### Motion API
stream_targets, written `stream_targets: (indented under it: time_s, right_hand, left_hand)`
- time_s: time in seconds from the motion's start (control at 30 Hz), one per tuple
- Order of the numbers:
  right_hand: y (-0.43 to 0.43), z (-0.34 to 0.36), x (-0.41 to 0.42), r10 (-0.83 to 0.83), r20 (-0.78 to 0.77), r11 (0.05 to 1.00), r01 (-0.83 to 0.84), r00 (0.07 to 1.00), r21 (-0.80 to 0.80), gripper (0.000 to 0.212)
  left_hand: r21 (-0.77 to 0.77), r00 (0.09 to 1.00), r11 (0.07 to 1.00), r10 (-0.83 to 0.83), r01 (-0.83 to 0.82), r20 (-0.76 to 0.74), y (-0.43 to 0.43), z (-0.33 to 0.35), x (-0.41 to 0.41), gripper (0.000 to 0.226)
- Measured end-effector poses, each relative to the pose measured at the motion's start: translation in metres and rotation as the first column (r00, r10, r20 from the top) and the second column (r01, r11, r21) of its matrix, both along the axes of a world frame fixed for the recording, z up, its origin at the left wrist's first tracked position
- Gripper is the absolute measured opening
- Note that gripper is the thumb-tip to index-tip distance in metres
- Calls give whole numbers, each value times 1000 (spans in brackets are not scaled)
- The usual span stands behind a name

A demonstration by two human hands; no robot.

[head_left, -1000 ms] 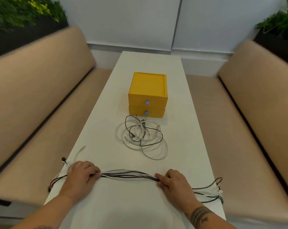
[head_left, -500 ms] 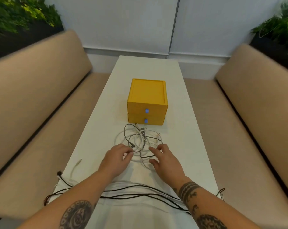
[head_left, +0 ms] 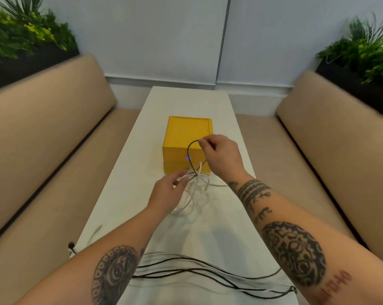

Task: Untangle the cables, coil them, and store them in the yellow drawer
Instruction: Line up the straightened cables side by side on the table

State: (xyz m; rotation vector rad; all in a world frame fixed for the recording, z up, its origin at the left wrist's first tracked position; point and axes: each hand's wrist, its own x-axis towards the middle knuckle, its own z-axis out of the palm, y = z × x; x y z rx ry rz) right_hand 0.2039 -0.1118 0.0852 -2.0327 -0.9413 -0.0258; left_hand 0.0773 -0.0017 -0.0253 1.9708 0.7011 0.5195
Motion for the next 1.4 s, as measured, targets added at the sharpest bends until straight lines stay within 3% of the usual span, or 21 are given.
stream_targets:
  time_s: [0.1,0.3,0.4,0.5,0.63,0.73,0.9,1.03,1.2,1.27,1.37,1.4]
  right_hand:
    - [4,28,3,-13,-15,995,15,1000,99,28]
    - [1,67,6,-7,-168,971,47,986,235,27]
    - [-2,74,8,34,-284,948,59,958,314,24]
    - [-4,82,8,79,-381,915,85,921,395,22]
    - [-8,102,11,141,-442,856,115,886,504,22]
    - [-10,118,17,191,-462,806,131,866,577,21]
    - [-9,134,34,226,-534,730,222,815,647,24]
    - [-5,135,37,256,-512,741,174,820,649,24]
    - [0,126,30,248,-434,857,12,866,515,19]
    - [3,121,26,252,-414,879,-27,875,477,19]
    - [6,115,21,269,-375,897,-89,887,432,19]
    - [7,114,19,282,-357,900,-117,890,419,18]
  left_hand:
    - [-13,999,1000,-13,13,42,-2,28,15,32]
    - [115,993,987,108,-114,52,1,51,28,12]
    - [159,992,980,126,-121,-25,4,49,26,16]
    - [307,973,944,175,-121,-153,6,44,19,26]
    - [483,941,861,279,-157,-192,8,38,14,30]
    - [497,925,852,309,-167,-220,14,32,10,25]
    - [589,938,808,179,32,-296,30,13,5,19]
    - [564,986,823,35,63,-163,35,11,1,17]
    - [466,990,874,136,-139,40,21,47,6,15]
    - [361,981,914,154,-187,118,15,69,14,12]
    - [26,989,999,23,-27,146,9,100,32,27]
    - [24,995,999,-27,24,94,8,107,38,23]
